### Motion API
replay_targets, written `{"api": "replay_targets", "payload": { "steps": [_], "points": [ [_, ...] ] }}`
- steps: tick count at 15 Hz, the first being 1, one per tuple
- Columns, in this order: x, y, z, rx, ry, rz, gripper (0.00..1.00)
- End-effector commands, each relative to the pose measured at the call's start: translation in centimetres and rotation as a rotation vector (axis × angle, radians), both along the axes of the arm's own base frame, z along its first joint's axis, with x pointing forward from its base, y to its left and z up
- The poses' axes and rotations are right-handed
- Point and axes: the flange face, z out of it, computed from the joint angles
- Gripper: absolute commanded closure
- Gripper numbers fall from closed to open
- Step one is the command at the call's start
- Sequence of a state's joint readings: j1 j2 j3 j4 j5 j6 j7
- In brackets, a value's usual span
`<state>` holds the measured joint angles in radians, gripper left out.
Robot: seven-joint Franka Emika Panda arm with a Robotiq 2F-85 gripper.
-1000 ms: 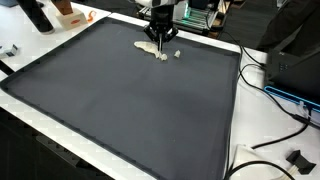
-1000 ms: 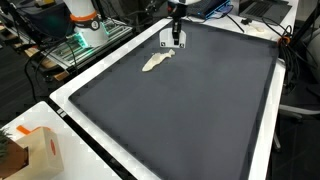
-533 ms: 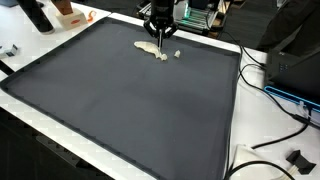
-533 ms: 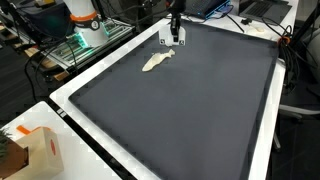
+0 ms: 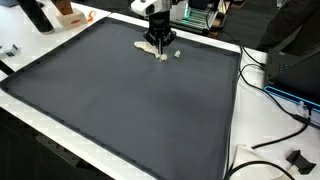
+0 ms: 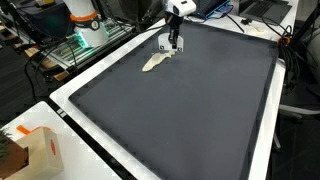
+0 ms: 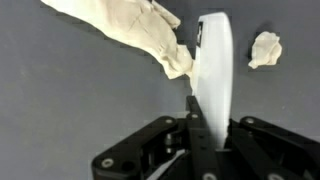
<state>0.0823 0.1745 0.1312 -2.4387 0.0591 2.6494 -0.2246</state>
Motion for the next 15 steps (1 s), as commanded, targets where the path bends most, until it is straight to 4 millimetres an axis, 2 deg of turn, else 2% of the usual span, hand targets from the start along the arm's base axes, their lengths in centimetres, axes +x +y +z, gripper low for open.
{"api": "replay_targets", "payload": {
  "steps": [1, 4, 8, 15],
  "points": [
    [-0.1, -0.5, -1.8, 0.041, 0.012, -0.009, 0.99],
    [-0.4, -0.8, -2.8, 0.050, 0.021, -0.017, 0.99],
    [-1.2, -1.2, -3.0, 0.047, 0.032, -0.027, 0.99],
    [-5.1, -1.8, -3.5, 0.024, 0.100, -0.014, 0.99]
  ]
}}
